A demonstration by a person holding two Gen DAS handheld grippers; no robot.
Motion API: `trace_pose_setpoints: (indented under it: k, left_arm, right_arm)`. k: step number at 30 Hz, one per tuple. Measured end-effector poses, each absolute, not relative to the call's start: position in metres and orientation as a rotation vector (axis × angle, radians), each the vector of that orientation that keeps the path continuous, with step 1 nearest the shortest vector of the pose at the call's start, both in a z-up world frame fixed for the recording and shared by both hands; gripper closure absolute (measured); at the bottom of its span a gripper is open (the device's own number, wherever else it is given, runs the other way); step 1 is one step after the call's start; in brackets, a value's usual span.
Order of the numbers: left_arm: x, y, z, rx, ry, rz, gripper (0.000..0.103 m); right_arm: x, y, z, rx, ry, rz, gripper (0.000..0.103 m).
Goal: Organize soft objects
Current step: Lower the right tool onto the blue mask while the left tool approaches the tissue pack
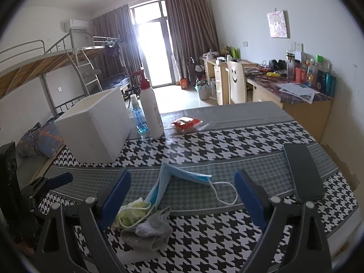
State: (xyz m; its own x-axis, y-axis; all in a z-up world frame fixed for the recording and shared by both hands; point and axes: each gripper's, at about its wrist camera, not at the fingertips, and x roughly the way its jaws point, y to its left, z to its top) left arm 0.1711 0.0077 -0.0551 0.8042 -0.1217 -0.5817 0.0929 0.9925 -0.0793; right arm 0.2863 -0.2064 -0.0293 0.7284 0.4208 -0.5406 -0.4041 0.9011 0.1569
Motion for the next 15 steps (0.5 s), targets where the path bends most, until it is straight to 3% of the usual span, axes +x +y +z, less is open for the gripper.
trace_pose_setpoints:
  k: [15]
  left_arm:
    - [0.185, 0.012, -0.069, -0.051, 0.671, -0.127, 0.001]
  right_arm:
    - [0.307, -0.189, -0.046, -0.014, 0.670, 0.468, 0.009]
